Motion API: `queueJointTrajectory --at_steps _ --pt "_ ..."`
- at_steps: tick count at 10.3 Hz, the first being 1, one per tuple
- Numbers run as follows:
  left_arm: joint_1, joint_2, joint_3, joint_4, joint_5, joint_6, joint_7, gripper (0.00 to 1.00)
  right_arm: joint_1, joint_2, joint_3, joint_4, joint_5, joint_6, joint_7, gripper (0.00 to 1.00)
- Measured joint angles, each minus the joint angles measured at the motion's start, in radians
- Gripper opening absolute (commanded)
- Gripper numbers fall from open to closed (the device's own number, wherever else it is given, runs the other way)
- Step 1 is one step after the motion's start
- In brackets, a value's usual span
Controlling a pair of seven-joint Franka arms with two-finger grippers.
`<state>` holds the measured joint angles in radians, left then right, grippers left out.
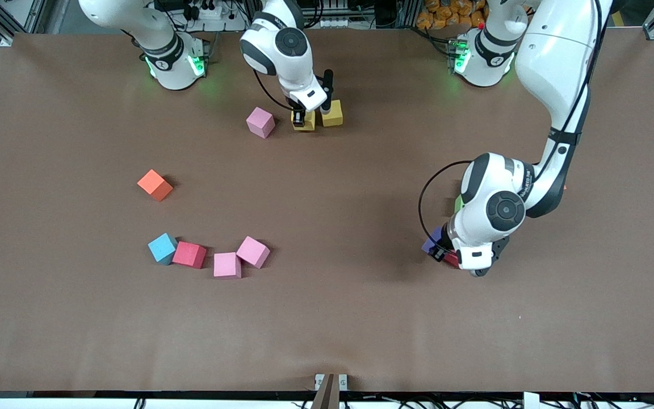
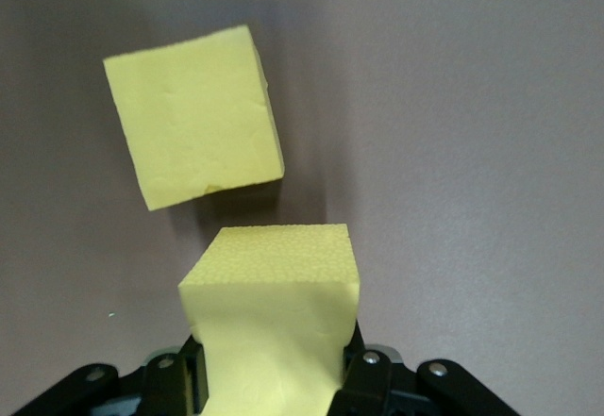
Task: Form number 2 with 11 blocks
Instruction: 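Grasp the purple cube beside the red cube with the left gripper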
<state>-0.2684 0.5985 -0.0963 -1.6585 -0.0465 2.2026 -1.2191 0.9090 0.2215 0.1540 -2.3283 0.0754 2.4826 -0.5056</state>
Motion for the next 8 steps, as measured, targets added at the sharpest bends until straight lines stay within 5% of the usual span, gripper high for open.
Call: queueJointTrajectory --at_steps 8 --pt "0.007 -0.156 -0.041 -0.167 0.000 -0.051 -0.123 0.18 0.027 0.056 0.003 0.031 0.000 0.000 -0.003 0.48"
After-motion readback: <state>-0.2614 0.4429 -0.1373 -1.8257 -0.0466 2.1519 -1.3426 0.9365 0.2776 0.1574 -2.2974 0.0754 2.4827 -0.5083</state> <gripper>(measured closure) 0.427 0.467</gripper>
